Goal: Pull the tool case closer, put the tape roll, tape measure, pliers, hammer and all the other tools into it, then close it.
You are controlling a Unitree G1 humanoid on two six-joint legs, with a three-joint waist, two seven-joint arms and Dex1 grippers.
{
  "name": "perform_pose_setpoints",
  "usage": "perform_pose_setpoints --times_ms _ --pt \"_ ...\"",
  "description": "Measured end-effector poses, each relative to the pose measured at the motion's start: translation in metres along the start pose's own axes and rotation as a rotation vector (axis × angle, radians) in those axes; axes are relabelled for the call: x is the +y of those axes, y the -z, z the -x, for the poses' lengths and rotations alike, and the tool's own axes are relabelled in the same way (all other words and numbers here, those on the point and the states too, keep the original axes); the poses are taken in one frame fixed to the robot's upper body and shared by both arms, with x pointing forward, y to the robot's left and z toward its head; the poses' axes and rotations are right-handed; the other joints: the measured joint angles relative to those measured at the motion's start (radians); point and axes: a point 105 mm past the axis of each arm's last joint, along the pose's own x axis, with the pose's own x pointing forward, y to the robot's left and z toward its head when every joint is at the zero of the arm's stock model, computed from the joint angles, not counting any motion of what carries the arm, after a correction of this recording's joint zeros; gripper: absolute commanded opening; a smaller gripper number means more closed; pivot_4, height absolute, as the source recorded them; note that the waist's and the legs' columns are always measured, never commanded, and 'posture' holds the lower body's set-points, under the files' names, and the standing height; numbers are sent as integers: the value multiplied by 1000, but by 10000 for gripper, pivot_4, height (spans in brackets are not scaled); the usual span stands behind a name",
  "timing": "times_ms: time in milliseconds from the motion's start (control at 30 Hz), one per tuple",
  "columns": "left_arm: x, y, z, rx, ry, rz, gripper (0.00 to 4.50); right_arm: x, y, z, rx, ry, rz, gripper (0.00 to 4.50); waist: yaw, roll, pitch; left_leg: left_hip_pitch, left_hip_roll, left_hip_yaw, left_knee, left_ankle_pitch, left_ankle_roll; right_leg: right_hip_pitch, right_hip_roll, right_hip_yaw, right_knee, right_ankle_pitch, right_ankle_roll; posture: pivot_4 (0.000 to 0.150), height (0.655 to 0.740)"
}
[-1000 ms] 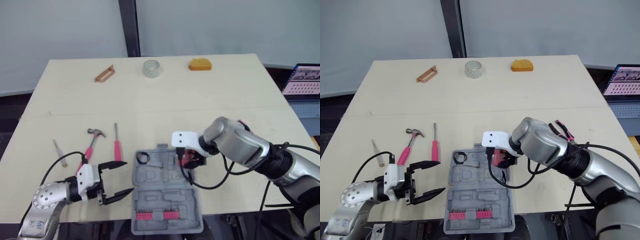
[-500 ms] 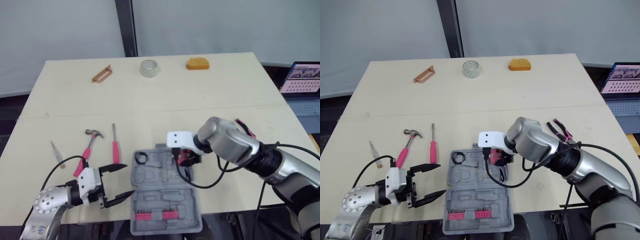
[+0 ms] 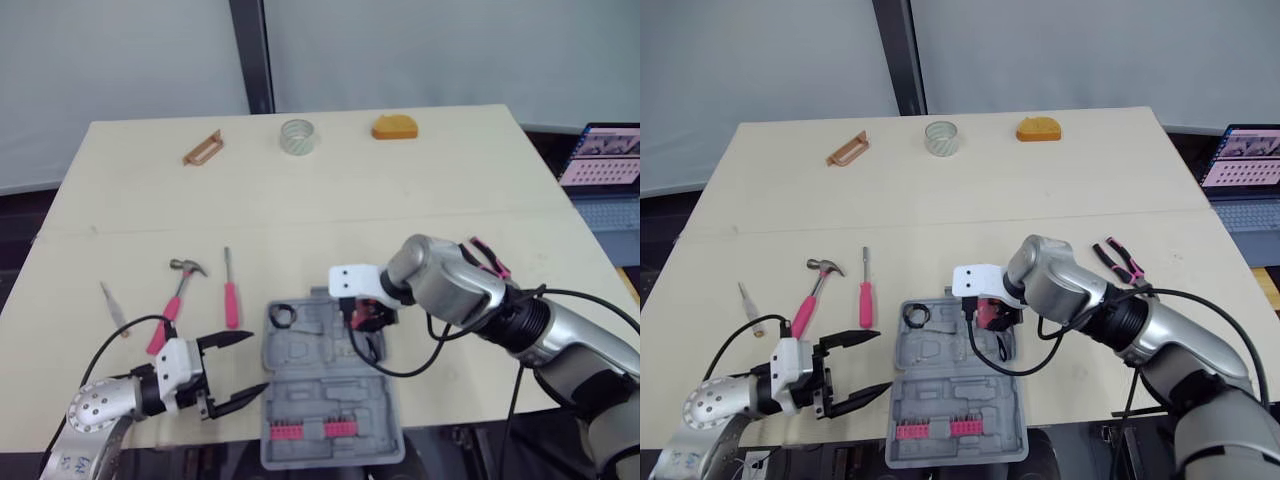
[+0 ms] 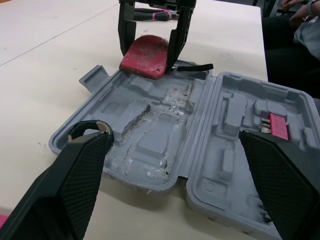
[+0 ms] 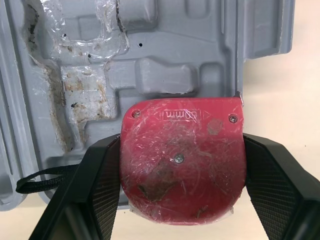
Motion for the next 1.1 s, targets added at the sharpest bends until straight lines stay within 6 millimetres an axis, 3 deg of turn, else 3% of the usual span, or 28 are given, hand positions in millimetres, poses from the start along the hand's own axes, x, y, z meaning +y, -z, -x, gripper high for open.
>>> perform_pose_setpoints --times_ms 400,467,500,667,1000,1100 --pt "-1 -6 -3 -10 2 -16 45000 5 2 -5 3 -19 -6 30287 0 0 0 0 0 0 0 0 0 0 0 0 0 0 0 1500 7400" --pt "-1 -7 -3 -10 2 -16 45000 5 2 -6 4 -18 -5 41197 0 0 0 0 0 0 0 0 0 0 0 0 0 0 0 1500 7400" --pt "-1 -6 -3 -8 0 -10 45000 5 2 -6 4 -18 -5 44428 0 0 0 0 0 0 0 0 0 0 0 0 0 0 0 1500 7400" --pt "-3 -6 -5 -8 5 -6 45000 2 1 -3 -2 -4 -7 44815 0 0 0 0 0 0 0 0 0 0 0 0 0 0 0 1500 7400" --pt "-4 -12 -8 -17 11 -15 45000 -1 -7 39 -100 55 -24 44815 3 0 0 0 0 0 0 0 0 0 0 0 0 0 0 1500 7400" --pt "-4 -12 -9 -18 11 -15 45000 2 -1 42 -169 52 -63 44815 5 0 0 0 0 0 0 0 0 0 0 0 -1 0 0 1500 7400"
